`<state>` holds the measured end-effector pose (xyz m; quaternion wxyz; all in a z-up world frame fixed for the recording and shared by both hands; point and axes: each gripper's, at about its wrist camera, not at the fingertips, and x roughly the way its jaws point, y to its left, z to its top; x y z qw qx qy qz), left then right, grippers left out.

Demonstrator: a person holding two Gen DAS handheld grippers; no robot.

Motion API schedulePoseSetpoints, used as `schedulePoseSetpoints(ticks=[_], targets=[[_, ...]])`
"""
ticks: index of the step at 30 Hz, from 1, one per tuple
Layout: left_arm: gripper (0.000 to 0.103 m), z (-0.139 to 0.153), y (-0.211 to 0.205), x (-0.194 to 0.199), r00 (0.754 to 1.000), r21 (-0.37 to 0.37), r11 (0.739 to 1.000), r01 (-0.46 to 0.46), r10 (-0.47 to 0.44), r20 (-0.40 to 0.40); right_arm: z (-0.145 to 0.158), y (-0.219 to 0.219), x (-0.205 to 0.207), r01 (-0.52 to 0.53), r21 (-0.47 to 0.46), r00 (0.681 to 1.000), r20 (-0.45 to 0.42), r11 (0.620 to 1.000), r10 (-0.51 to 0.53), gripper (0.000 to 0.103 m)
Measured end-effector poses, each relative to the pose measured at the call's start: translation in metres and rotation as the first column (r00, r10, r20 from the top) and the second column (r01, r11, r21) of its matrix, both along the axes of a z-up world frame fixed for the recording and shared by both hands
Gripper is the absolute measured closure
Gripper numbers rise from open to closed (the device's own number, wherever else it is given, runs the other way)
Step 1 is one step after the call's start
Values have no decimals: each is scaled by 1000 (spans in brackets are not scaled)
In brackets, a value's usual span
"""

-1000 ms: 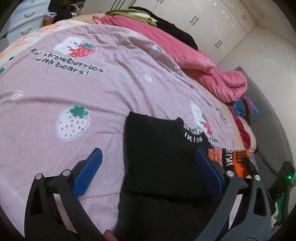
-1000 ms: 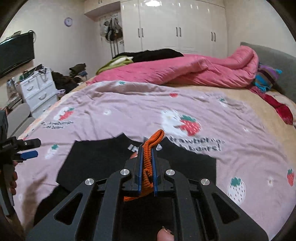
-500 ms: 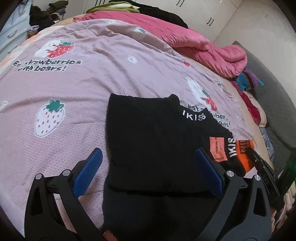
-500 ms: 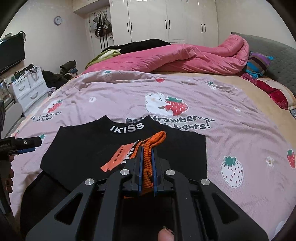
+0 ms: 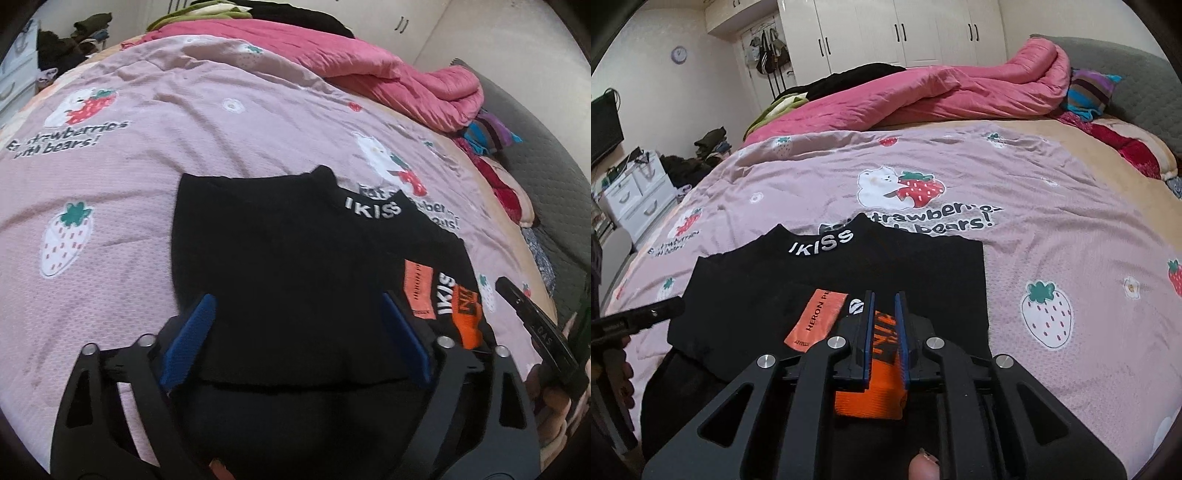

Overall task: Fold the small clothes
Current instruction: 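Reposition the orange cuff on the sweatshirt body and open the right gripper, then move both open grippers to the hem of the black sweatshirt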

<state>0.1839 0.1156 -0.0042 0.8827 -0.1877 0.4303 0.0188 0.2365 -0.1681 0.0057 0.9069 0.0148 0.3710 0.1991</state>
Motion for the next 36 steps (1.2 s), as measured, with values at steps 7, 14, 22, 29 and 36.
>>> schedulePoseSetpoints(ticks=[7, 14, 22, 29, 36], targets=[[40, -12, -14, 6, 998, 43, 998, 54, -52, -47, -8, 25, -9, -115, 25, 992, -57, 993, 116, 81], [40, -31, -17, 10, 990, 83, 994, 68, -57, -125, -39, 45, -7, -163, -23, 972, -177, 986, 156, 70], [37, -28, -20, 9, 991, 88, 994, 72, -61, -116, -46, 31, -4, -120, 14, 966, -228, 993, 120, 59], [28, -12, -19, -1, 995, 93, 994, 60, -53, -82, -21, 18, -10, -100, 54, 982, -158, 994, 107, 43], [12, 15, -17, -18, 999, 119, 992, 47, -47, -2, 6, 3, -20, -96, 84, 992, -77, 992, 102, 21]])
